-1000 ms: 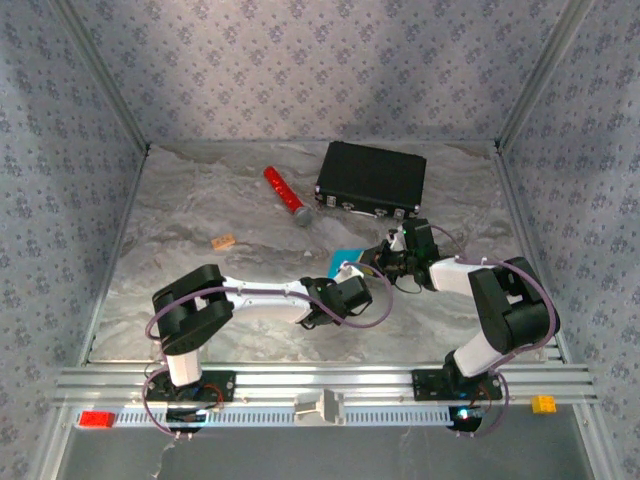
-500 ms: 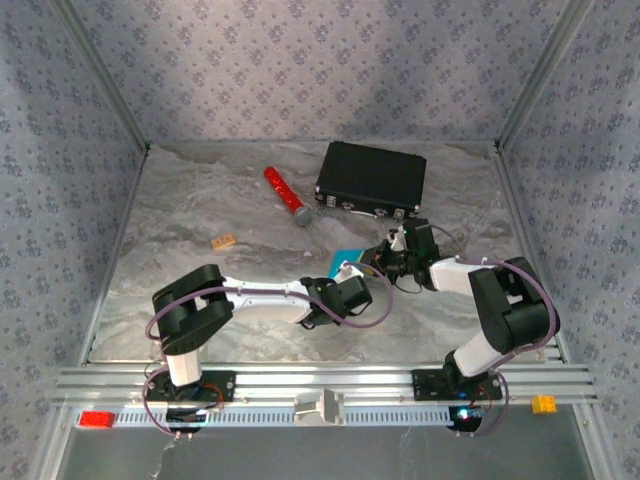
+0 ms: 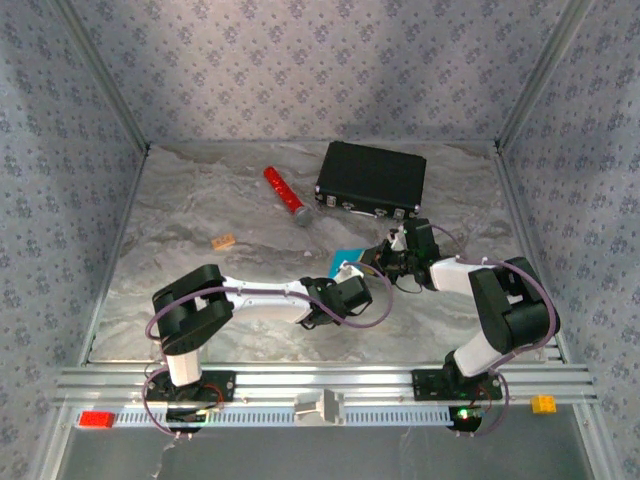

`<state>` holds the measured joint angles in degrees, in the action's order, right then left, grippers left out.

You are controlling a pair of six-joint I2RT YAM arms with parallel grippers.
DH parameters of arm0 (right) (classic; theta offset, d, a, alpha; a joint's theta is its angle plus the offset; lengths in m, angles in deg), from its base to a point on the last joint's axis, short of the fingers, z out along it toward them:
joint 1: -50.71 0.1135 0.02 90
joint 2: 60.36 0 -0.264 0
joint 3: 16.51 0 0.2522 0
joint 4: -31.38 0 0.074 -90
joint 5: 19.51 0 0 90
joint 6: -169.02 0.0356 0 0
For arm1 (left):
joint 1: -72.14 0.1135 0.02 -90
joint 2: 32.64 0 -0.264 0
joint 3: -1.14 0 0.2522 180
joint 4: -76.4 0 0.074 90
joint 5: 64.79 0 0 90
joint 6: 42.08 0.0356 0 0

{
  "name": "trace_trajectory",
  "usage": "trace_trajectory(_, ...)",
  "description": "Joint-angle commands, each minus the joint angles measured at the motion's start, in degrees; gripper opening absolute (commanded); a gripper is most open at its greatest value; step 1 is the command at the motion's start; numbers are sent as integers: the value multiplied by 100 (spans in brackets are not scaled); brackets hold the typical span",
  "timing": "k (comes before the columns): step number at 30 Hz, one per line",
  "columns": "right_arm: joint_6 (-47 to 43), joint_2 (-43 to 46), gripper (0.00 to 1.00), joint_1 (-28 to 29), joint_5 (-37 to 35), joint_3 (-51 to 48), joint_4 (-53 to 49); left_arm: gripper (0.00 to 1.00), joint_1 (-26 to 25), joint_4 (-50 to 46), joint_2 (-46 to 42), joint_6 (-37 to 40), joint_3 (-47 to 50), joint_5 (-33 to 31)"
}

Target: Fold a paper plane with a square sheet of paper (pick it up from the middle)

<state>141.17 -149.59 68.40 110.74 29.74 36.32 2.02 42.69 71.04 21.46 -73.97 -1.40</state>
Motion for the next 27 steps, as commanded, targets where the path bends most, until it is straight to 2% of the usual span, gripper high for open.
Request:
trace_trajectory(1,4,107,0,-47,-35,-78,20,2,24,-62,54,-9,67,-33)
trace_trajectory(5,-95,198,5,-56,-74,-78,-51,0,184,184,-107,34,184,391)
trace_trajectory(11,-590,557,27,-173,-305,20,-833,0,578,738,-389,93,466,1533)
trace_trajectory(17,-847,919,32,-381,-407,12,-1310,0,859,1110,-454,88,623,2413)
trace_trajectory(23,-871,997,37,-322,-347,-32,-1336,0,966,1179,-423,48,622,2632)
trace_trajectory(25,-829,949,43,-251,-351,0,-1325,0,966,1177,-436,81,616,2635)
trace_trajectory(27,-787,867,45,-147,-362,84,-1336,0,967,1162,-445,114,614,2630)
